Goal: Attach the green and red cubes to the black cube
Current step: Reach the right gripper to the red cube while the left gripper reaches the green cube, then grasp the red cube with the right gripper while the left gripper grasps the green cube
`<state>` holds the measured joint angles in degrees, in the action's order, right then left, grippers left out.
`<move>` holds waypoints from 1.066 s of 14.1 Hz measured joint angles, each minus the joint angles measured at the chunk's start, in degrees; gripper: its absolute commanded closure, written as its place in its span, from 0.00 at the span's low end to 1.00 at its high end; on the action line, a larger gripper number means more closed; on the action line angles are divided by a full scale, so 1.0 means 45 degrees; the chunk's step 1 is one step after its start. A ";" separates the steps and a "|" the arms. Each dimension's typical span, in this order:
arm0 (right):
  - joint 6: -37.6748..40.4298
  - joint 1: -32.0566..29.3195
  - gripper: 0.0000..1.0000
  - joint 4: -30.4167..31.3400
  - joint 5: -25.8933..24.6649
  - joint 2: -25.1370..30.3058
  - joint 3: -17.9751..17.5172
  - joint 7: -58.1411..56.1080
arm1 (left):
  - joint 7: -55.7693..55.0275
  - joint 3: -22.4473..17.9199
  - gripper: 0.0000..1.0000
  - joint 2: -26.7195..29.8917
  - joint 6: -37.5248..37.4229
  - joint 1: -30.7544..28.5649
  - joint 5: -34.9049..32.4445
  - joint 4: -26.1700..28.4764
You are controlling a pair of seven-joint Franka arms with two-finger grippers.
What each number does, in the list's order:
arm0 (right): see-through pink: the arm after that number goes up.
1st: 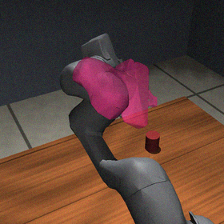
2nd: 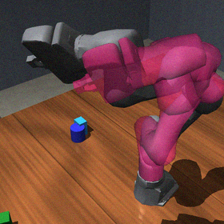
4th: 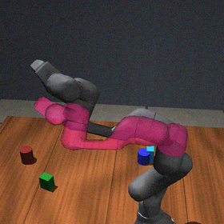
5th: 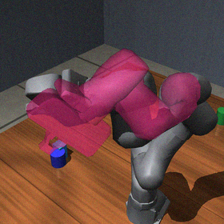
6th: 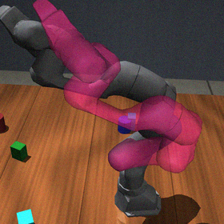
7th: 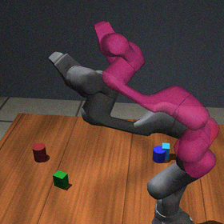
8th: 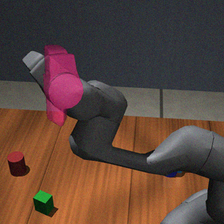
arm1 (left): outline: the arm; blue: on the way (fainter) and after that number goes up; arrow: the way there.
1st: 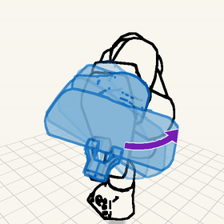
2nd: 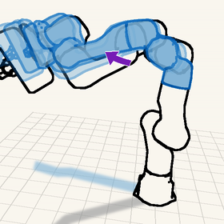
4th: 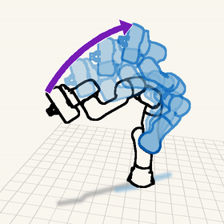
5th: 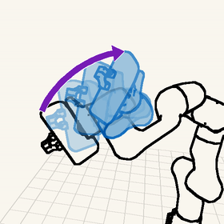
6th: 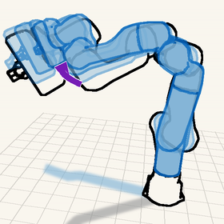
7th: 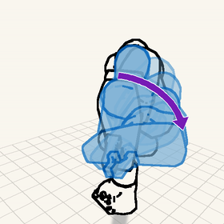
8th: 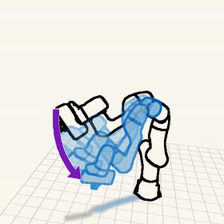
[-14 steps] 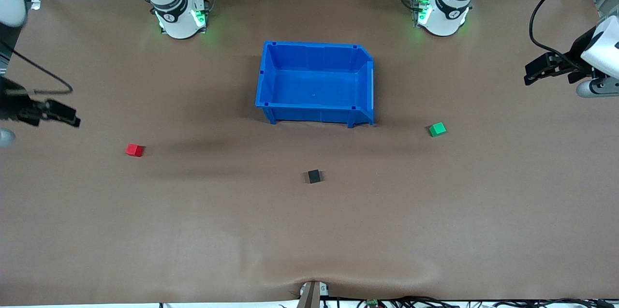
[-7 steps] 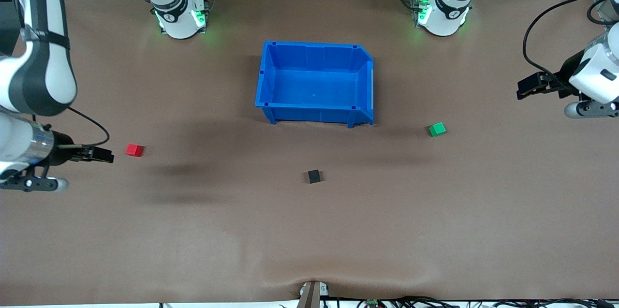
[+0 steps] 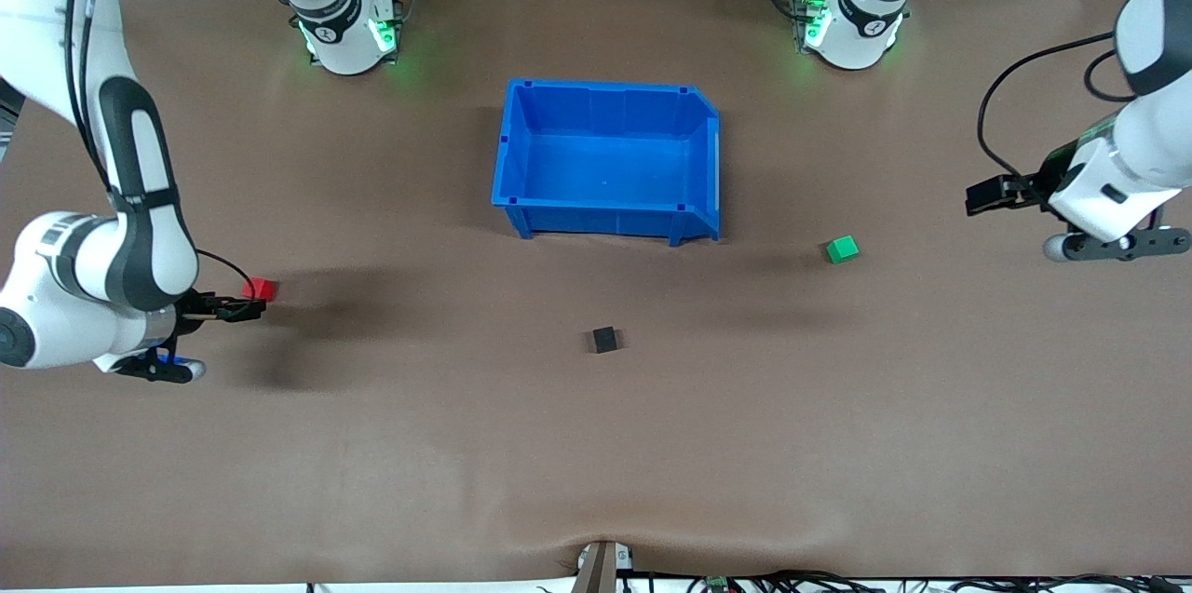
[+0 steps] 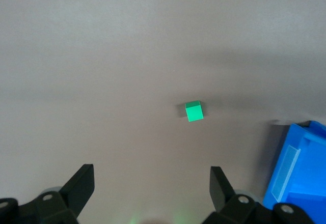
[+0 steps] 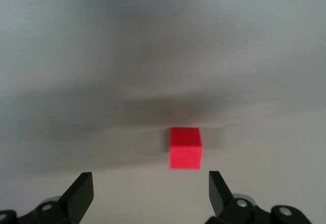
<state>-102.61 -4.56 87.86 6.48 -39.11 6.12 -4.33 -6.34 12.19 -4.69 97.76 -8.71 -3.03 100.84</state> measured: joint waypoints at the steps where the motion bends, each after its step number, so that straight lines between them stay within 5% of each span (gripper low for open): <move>1: -0.0114 -0.0155 0.07 -0.0001 0.0047 -0.0234 -0.0001 -0.0104 | -0.0005 0.0007 0.00 -0.0013 0.0487 0.0013 0.0000 0.0414; 6: -0.0118 -0.0591 0.39 0.0143 0.0201 -0.0763 -0.0007 -0.0674 | -0.0022 0.0008 0.00 -0.0205 0.2863 0.0014 0.0000 0.2606; 10: -0.0115 -0.0591 0.46 0.0162 0.0377 -0.0824 -0.0040 -0.0672 | -0.0267 0.0011 0.00 -0.0454 0.3959 0.0015 0.0000 0.3726; 11: -0.0115 -0.0596 0.70 0.0204 0.0583 -0.0857 -0.0038 -0.0675 | -0.0373 0.0026 0.00 -0.0573 0.4051 0.0018 0.0000 0.3870; 13: -0.0120 -0.0649 1.00 0.0241 0.0815 -0.0999 -0.0032 -0.0681 | -0.0600 0.0102 0.00 -0.0937 0.4284 0.0027 0.0000 0.3999; 15: -0.0055 -0.0693 1.00 0.0184 0.0844 -0.1044 -0.0028 -0.0683 | -0.1268 0.0416 0.00 -0.1323 0.4730 0.0034 0.0007 0.4049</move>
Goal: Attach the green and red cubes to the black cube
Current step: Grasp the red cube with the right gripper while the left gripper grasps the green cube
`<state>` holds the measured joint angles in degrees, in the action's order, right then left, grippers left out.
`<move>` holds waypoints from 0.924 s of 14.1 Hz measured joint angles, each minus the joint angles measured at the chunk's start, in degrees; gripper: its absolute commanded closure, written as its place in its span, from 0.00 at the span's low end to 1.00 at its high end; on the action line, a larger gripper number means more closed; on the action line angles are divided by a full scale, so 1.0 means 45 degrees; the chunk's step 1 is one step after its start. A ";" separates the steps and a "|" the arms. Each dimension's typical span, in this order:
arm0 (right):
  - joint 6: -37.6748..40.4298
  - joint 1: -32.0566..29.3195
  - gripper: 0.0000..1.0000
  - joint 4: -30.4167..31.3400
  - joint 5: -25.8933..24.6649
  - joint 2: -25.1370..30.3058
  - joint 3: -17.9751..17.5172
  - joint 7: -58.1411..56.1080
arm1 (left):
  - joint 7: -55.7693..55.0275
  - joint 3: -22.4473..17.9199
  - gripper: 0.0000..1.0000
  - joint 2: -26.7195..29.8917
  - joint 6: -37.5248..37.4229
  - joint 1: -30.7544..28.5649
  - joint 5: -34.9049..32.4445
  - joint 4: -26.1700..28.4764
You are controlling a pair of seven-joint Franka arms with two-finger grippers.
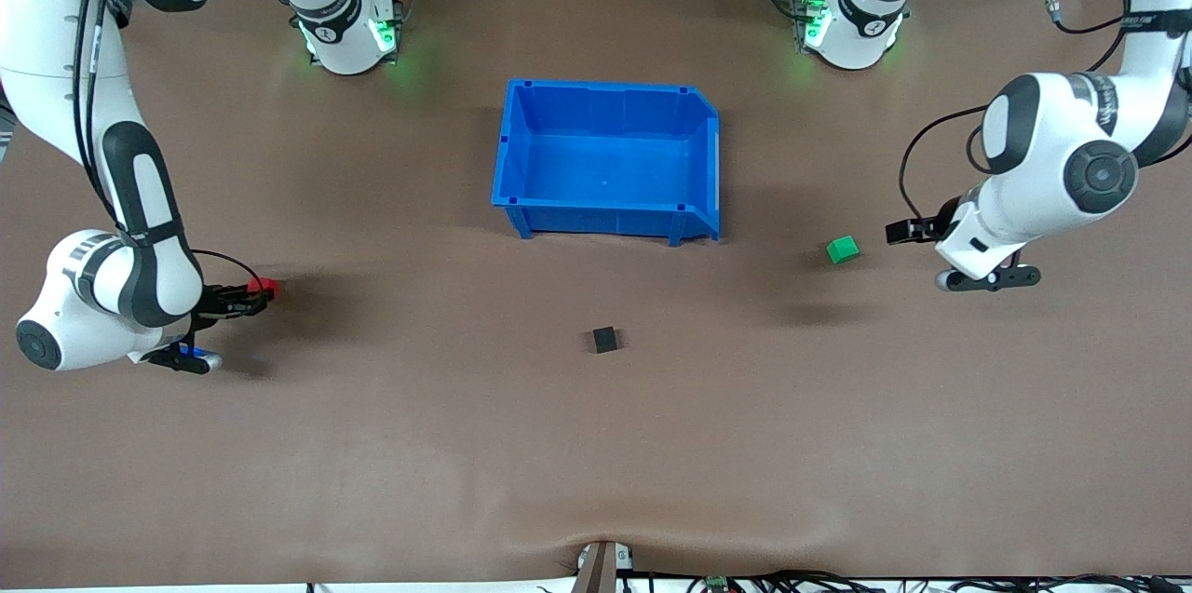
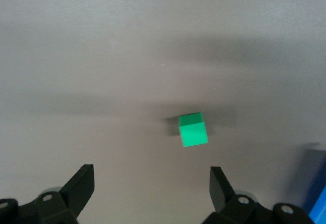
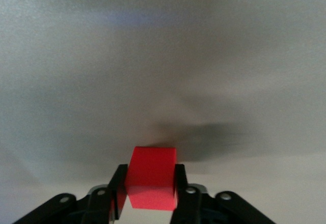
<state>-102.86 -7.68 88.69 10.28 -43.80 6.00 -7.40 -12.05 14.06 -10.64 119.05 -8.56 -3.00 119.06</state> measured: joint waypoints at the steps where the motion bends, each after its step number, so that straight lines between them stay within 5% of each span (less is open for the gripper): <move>1: 0.0032 -0.0001 1.00 -0.0018 0.0023 -0.0001 -0.0006 0.0004 | -0.0581 0.0268 0.00 -0.0186 0.0214 0.0013 0.0000 0.0022; 6: 0.1775 0.0216 1.00 -0.1059 0.1337 0.0022 -0.0169 0.2392 | -0.1732 0.0688 0.00 -0.0981 0.2484 0.0221 -0.0001 0.0829; 13: 0.1567 0.2832 1.00 -0.1900 0.6391 0.0079 -0.0299 1.0285 | -0.1850 0.0606 0.00 -0.1496 0.4830 0.0126 -0.0001 0.2269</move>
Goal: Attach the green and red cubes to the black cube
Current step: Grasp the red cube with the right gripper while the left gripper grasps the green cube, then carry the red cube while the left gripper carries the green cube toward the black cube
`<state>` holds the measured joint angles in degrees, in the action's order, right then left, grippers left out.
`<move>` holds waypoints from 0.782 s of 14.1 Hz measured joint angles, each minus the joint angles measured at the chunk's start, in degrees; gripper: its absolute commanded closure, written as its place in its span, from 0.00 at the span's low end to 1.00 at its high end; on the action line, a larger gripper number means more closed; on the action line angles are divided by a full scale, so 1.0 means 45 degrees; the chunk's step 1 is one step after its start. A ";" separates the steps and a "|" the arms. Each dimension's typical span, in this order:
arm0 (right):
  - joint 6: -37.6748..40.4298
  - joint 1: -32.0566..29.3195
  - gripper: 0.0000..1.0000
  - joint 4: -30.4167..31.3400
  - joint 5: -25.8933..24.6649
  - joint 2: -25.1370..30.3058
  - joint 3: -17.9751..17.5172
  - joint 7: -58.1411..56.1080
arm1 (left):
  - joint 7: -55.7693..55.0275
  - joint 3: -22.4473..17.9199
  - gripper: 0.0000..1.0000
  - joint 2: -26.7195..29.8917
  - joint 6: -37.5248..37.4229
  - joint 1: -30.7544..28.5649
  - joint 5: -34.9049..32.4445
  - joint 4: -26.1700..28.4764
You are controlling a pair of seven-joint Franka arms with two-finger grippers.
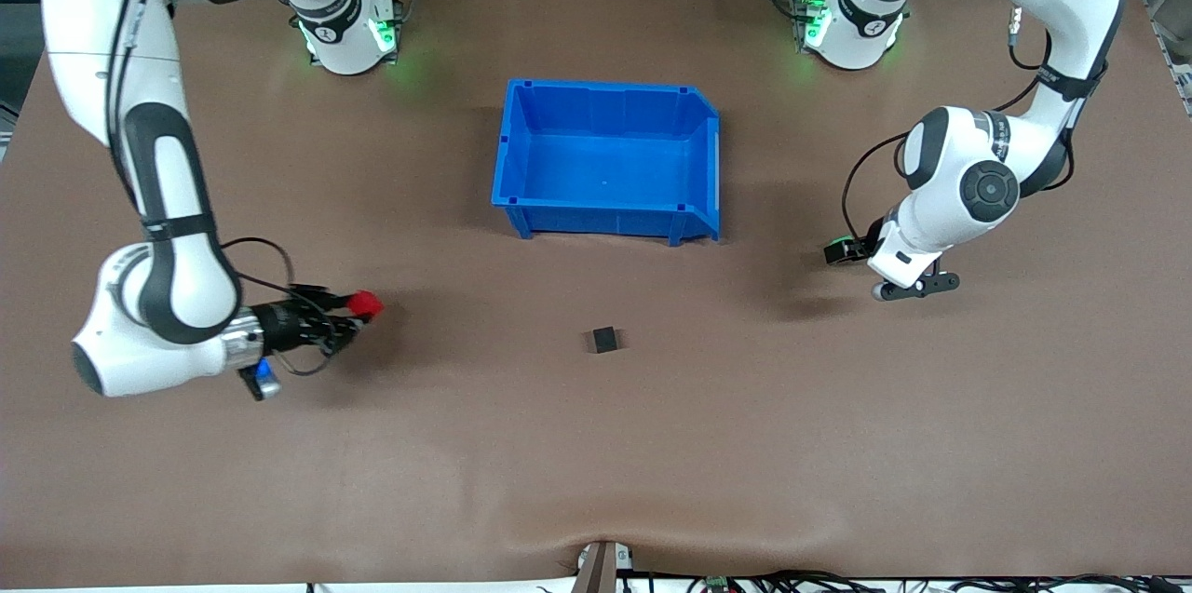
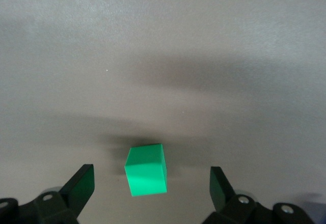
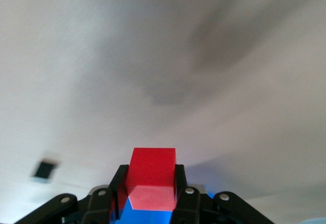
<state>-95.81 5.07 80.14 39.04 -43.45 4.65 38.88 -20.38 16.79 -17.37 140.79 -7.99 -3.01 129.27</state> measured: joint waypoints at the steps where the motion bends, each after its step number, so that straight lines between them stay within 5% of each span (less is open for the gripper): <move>1: -0.0477 0.0414 1.00 0.0020 0.0355 -0.0009 -0.0005 0.0843 | -0.0016 -0.0005 0.02 -0.0075 0.0350 -0.0027 0.0000 0.0222; 11: -0.7995 0.4917 1.00 0.0560 0.1927 -0.0503 -0.0048 0.7444 | -0.1551 -0.0046 0.33 -0.0688 0.1642 -0.0110 0.0000 0.0790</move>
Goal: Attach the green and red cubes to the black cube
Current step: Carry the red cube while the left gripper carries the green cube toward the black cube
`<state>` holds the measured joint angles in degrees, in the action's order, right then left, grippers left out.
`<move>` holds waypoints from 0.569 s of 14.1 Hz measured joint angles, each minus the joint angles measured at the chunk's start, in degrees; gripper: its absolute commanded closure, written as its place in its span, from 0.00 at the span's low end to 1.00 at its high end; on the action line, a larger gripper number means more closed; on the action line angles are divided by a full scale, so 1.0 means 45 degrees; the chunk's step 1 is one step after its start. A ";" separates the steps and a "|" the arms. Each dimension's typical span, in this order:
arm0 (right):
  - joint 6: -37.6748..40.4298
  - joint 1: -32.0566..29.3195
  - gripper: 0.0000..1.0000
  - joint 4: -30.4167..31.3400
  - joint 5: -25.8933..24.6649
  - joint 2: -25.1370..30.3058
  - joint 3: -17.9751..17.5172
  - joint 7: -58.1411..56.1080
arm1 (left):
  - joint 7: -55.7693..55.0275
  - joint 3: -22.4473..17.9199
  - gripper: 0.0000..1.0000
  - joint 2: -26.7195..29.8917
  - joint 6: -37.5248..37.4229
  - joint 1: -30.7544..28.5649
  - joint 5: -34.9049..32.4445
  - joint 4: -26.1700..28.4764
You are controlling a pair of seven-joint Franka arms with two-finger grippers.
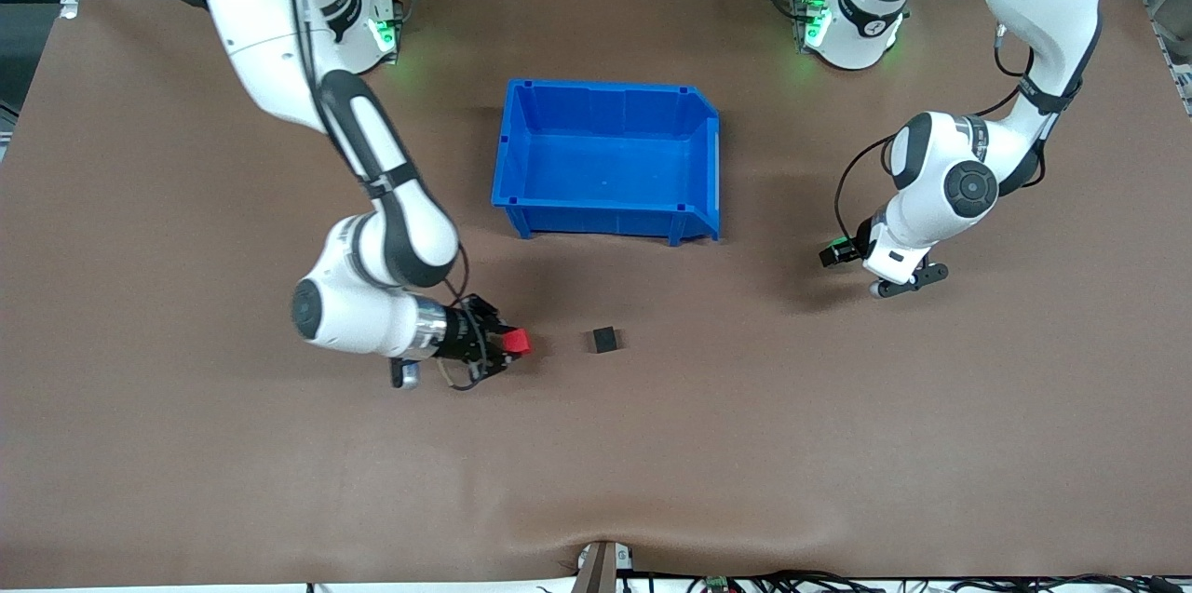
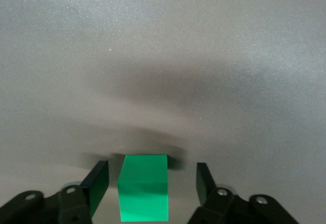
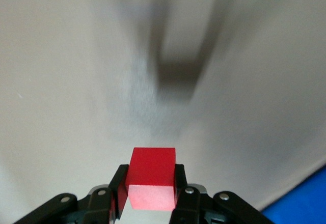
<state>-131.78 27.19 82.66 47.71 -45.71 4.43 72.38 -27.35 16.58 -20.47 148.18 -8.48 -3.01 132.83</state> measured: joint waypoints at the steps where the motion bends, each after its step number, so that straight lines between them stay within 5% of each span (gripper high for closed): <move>1: -0.0571 0.0320 1.00 0.0020 0.0222 -0.0146 0.0001 0.0317 | -0.0002 -0.0002 0.39 0.0000 0.0000 -0.0002 0.0000 0.0010; 3: -0.1855 0.0907 1.00 0.0063 0.0394 -0.0525 0.0002 0.0840 | -0.0006 -0.0013 0.52 -0.0001 0.0000 -0.0006 0.0000 0.0048; 6: -0.3053 0.1536 1.00 0.0069 0.0447 -0.1064 0.0003 0.1507 | -0.0007 -0.0023 1.00 0.0000 0.0010 -0.0010 0.0000 0.0067; 8: -0.3186 0.1729 1.00 0.0043 0.0450 -0.1189 0.0008 0.1874 | -0.0007 -0.0024 1.00 0.0001 0.0051 -0.0012 0.0000 0.0066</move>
<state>-146.12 34.97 82.85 49.74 -51.06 4.47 80.81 -27.39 16.47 -20.46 148.41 -8.54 -3.01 133.12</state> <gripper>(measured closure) 0.599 0.604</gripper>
